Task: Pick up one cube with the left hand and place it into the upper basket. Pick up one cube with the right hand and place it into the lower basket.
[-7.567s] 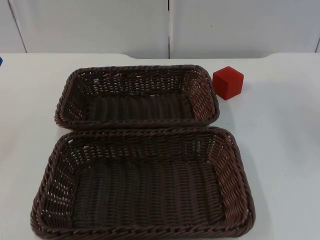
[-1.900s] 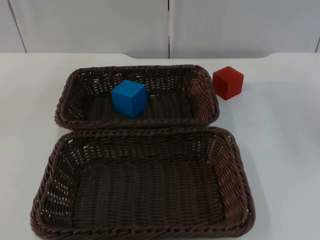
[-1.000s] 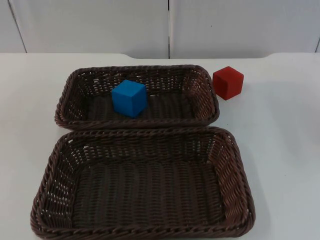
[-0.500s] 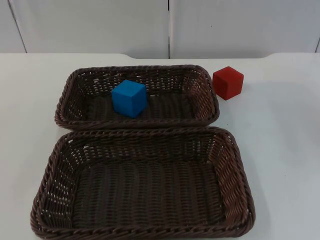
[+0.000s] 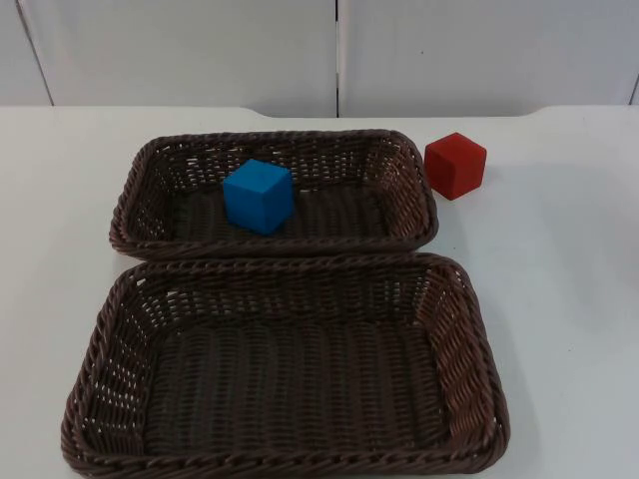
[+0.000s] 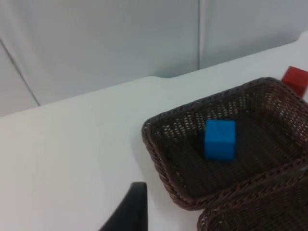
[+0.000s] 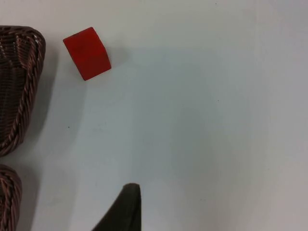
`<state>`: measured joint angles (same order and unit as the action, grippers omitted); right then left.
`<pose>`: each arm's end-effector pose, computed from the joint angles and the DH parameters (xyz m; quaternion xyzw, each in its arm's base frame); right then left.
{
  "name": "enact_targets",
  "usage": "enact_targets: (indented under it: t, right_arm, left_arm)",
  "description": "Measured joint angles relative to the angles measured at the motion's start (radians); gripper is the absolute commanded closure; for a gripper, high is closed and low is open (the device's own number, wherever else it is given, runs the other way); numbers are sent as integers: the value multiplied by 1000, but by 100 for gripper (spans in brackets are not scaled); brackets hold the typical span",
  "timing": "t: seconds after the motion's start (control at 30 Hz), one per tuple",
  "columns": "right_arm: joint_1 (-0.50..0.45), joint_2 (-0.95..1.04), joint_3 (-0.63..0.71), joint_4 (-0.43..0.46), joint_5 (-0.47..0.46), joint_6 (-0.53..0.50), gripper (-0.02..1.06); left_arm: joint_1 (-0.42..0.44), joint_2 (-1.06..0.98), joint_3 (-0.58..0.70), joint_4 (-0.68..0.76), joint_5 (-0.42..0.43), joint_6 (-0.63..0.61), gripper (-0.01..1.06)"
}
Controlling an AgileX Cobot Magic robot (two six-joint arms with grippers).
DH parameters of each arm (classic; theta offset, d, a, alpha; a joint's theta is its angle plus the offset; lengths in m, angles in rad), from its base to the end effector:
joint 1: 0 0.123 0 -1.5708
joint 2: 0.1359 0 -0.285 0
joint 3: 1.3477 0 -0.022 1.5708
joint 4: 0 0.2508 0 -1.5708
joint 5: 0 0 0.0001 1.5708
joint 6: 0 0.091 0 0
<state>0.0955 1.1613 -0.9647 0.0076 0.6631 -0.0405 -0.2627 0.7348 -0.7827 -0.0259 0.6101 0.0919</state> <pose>0.2387 0.0233 0.3283 -0.0608 0.9194 0.0140 0.3884 0.1376 -0.0384 0.3549 0.1454 0.8411 -0.0562 0.5179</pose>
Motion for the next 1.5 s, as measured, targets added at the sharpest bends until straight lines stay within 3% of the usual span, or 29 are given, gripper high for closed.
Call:
enact_targets:
  t: [0.93, 1.3, 1.5]
  right_arm:
    - [0, 8, -20, -2, 0, -39, -1]
    - [17, 229, -191, 0, 47, -77, -1]
    - [118, 426, -314, -8, 44, -123, -1]
  left_arm:
    - [0, -2, 2, 14, -6, -21, 0]
    - [0, -2, 2, 14, -6, -21, 0]
    - [0, -2, 2, 14, -6, -21, 0]
